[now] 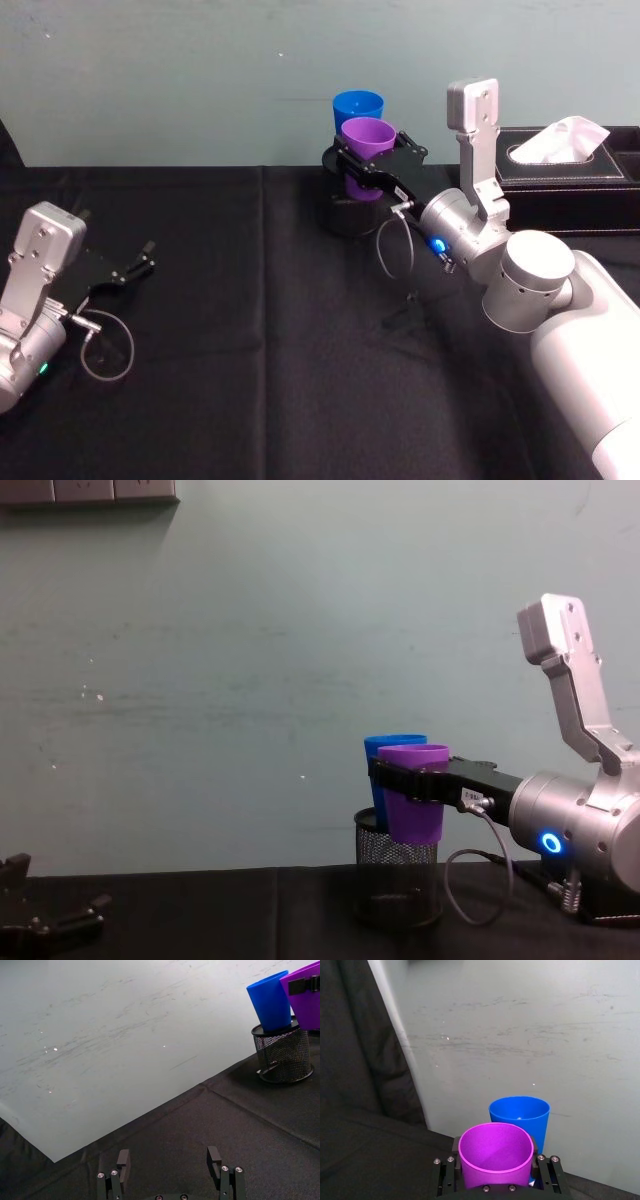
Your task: Pick up one cup with a gripper and tap it against the other cup.
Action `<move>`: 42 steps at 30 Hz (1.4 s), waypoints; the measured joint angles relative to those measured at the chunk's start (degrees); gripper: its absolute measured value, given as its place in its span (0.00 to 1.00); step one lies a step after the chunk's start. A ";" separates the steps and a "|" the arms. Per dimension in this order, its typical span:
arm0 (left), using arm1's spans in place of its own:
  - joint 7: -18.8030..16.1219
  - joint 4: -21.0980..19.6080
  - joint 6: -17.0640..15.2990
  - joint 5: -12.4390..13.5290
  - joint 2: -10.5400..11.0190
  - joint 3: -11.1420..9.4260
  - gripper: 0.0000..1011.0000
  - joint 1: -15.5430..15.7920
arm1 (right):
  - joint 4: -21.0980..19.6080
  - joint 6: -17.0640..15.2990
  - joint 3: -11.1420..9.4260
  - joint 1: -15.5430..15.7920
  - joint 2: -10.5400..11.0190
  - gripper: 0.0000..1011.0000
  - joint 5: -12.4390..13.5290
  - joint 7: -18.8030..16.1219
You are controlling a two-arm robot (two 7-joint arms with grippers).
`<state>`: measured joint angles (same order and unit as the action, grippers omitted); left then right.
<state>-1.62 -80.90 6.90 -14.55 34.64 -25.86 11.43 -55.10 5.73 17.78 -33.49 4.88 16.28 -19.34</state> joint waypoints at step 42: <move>0.00 0.00 0.00 0.00 0.00 0.00 0.99 0.00 | -23.44 1.37 -0.21 22.97 6.51 0.73 -2.19 2.54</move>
<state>-1.62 -80.90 6.91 -14.54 34.65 -25.86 11.43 -78.54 7.09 17.57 -10.51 11.39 14.09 -16.80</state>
